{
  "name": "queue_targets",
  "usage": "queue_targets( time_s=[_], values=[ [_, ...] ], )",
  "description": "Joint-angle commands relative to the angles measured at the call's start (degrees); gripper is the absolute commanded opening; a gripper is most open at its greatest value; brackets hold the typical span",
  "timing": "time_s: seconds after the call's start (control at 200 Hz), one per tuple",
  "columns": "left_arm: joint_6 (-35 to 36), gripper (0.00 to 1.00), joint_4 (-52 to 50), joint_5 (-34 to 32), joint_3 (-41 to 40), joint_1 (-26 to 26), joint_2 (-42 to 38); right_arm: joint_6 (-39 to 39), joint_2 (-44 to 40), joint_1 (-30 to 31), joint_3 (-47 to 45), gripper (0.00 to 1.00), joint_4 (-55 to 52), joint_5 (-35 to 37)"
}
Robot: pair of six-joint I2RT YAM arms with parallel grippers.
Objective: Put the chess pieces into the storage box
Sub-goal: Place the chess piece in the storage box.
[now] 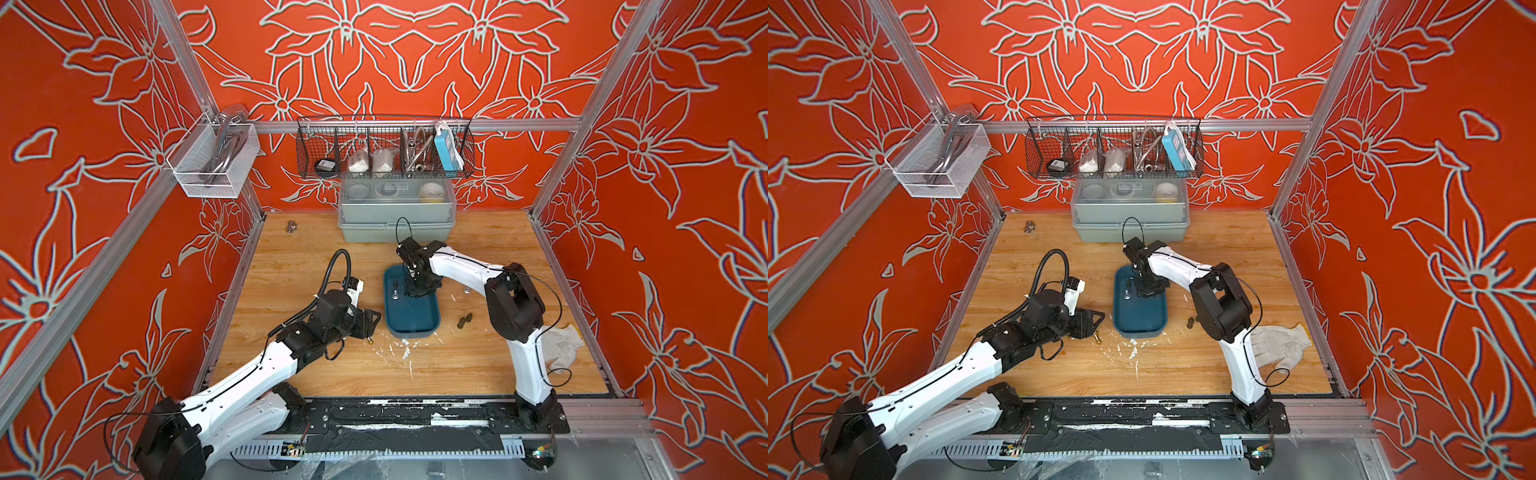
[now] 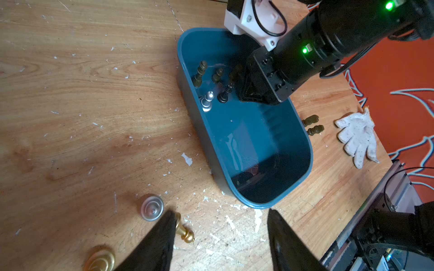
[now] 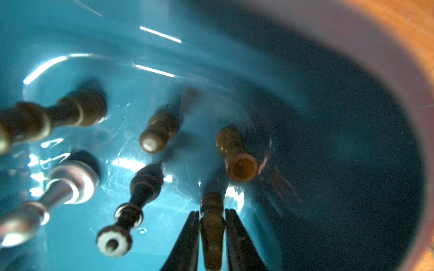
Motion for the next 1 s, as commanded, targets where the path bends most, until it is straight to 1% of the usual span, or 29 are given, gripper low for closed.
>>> queue_targets(
  time_s=[0.0, 0.07, 0.2, 0.27, 0.32, 0.355, 0.42, 0.515, 0.575, 0.676, 0.701, 0.811, 0.881, 0.996],
  values=[
    [0.2, 0.62, -0.3, -0.8, -0.6, 0.4, -0.8, 0.2, 0.0, 0.4, 1.1, 0.26, -0.1, 0.9],
    [0.2, 0.62, -0.4, -0.9, -0.4, 0.4, -0.7, 0.0, 0.1, 0.4, 1.4, 0.28, 0.0, 1.0],
    [0.2, 0.62, -0.9, -1.1, -0.1, 0.5, -0.7, -0.1, 0.2, 0.4, 1.7, 0.36, -0.4, 1.3],
    [0.0, 0.62, -1.3, -1.5, 0.1, 0.4, -0.9, -0.2, -0.4, 0.4, 1.7, 0.39, -0.5, 1.6],
    [-1.4, 0.62, -3.7, -2.9, 1.3, 0.9, -0.8, -0.3, -1.1, 0.4, 1.5, 0.4, -0.6, 1.7],
    [-2.9, 0.62, -6.2, -3.3, 2.7, 1.9, -0.4, -0.3, -1.6, 0.3, 1.4, 0.41, -0.7, 1.8],
    [-3.5, 0.61, -9.5, -0.5, 5.0, 4.7, 0.4, -0.4, -3.2, 0.4, 0.9, 0.42, -0.8, 2.0],
    [-4.1, 0.61, -14.8, 0.3, 8.1, 7.7, 0.7, -0.6, -5.9, 0.4, 0.2, 0.45, -0.9, 1.8],
    [-3.9, 0.61, -18.6, -0.4, 10.3, 8.8, 1.4, -1.0, -7.9, 0.5, -0.7, 0.46, -0.6, 1.4],
    [-3.1, 0.61, -25.0, -2.5, 14.2, 9.8, 3.1, -1.7, -11.9, 0.7, -2.7, 0.47, 0.2, 0.1],
    [-2.8, 0.61, -26.5, -3.1, 15.0, 10.0, 5.5, -1.8, -13.1, 0.7, -3.1, 0.48, 0.3, -0.1],
    [-2.5, 0.61, -30.3, -3.8, 17.2, 10.4, 8.9, -2.8, -19.0, 1.0, -6.9, 0.49, 3.2, -1.9],
    [-2.5, 0.6, -31.0, -3.3, 17.8, 10.5, 10.3, -3.4, -24.5, 0.9, -11.8, 0.5, 8.0, -3.4],
    [-2.8, 0.59, -31.2, -2.6, 18.3, 10.5, 11.4, -4.7, -35.4, 1.1, -21.8, 0.55, 18.4, -4.6]
  ],
)
